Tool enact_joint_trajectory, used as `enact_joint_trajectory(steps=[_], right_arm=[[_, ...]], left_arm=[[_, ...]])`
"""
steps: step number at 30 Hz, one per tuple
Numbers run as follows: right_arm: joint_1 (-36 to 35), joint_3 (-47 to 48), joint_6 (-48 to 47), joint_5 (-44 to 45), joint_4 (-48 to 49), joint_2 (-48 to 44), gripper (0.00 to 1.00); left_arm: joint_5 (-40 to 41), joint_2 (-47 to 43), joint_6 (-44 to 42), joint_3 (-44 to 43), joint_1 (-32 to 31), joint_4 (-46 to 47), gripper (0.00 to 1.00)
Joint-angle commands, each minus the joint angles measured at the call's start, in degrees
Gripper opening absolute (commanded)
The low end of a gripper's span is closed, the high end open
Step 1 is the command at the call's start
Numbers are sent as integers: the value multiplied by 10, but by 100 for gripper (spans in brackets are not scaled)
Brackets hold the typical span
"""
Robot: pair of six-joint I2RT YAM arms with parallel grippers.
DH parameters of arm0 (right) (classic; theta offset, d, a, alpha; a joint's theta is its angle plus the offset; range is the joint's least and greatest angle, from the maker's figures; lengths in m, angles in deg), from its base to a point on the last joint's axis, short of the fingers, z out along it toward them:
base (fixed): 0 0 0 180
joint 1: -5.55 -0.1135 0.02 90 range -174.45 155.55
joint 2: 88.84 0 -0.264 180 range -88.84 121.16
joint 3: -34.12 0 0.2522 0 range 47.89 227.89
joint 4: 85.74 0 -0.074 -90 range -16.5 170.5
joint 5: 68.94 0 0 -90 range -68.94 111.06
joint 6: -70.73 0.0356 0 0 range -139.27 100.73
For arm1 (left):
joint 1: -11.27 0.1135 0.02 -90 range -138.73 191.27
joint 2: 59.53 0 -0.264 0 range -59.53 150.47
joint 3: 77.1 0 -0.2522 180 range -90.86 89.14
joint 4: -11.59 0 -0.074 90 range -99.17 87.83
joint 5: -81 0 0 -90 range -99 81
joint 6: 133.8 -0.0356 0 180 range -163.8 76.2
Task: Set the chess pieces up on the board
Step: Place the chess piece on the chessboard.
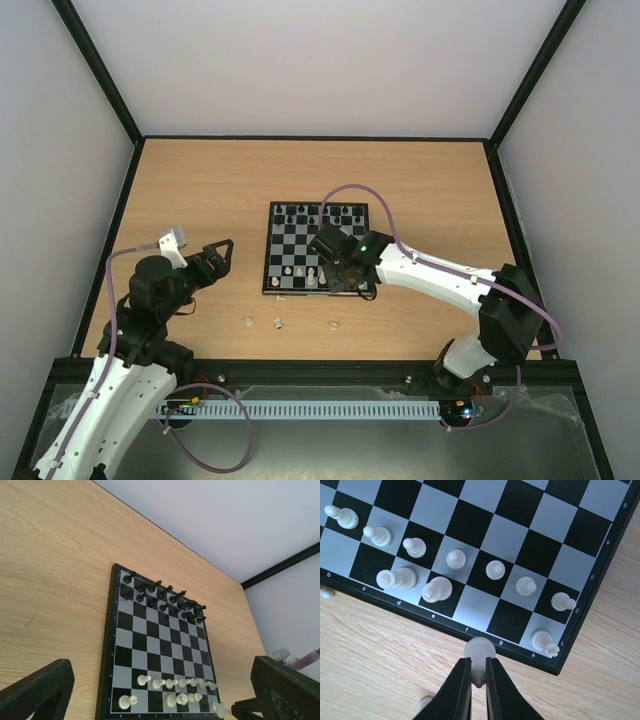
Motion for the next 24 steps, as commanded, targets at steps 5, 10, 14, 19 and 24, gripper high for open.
enact_joint_trajectory(steps=[5,10,14,19,24], right_arm=[[26,-3,-34,-25,3,33,8],[39,-1,-45,-38,21,59,8],[46,2,-53,-45,33,78,7],[50,14,-59,-49,38,93,7],[50,23,-64,-54,42,108,7]], left_arm=[[-7,7,-4,2,-1,21,100],[-6,12,-5,1,-1,23,99],[-6,17,-6,2,-1,27,100],[-6,22,-6,4,-1,33,99],[-5,27,-7,5,-1,37,99]])
